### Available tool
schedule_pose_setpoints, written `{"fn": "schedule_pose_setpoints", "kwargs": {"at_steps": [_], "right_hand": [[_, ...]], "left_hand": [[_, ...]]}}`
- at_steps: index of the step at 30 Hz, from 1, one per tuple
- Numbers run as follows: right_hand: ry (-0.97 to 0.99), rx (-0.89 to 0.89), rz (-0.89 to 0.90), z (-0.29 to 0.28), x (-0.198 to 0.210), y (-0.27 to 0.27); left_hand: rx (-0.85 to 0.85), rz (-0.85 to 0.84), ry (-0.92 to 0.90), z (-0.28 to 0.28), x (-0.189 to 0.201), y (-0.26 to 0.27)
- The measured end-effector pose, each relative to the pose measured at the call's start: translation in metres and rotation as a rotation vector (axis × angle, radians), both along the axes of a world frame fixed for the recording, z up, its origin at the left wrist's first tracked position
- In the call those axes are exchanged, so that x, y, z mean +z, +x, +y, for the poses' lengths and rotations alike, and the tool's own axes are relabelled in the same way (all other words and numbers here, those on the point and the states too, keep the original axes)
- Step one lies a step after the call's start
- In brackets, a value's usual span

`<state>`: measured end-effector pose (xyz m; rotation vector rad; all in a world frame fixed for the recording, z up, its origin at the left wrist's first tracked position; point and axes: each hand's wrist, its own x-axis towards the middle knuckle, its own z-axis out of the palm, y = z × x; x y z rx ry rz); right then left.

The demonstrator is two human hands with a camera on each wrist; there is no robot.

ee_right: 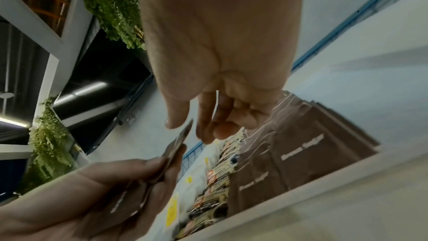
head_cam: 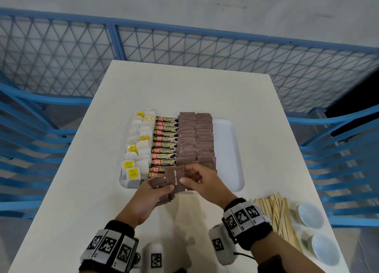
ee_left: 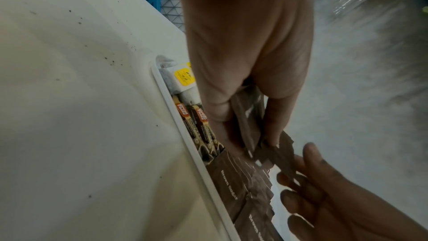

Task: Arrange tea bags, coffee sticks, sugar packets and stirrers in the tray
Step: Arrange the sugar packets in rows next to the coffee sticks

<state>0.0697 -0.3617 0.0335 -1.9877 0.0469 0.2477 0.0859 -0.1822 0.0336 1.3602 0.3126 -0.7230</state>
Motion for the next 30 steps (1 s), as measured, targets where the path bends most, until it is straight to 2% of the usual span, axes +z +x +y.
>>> {"fn": "schedule_pose_setpoints", "kwargs": {"at_steps": [2,5,7,12,20,25,30], "right_hand": [[0.033,0.033,-0.034,0.002,0.000,0.001],[-0.099,0.156,-0.098,0.000,0.002,0.003],[-0.173,0.176,-0.098,-0.002,0.003,0.004],[-0.276,0.120,-0.070,-0.010,-0.004,0.003],[-0.197,-0.082,0.056,-0.018,-0.023,0.000],[-0.239,-0.091,0.025,-0.012,-0.032,0.000],[-0.379,-0.056,-0.043,-0.006,-0.039,0.001]], "left_hand": [[-0.028,-0.030,0.047,0.002,0.000,0.001],[-0.076,-0.075,0.124,0.003,0.001,0.002],[-0.101,-0.100,0.173,0.003,0.000,0.002],[-0.078,-0.135,0.209,0.000,-0.003,0.008],[0.006,-0.016,0.133,0.009,-0.005,0.012],[0.082,0.070,0.051,0.023,-0.013,0.015],[0.018,0.036,0.039,0.024,-0.014,0.012]]}}
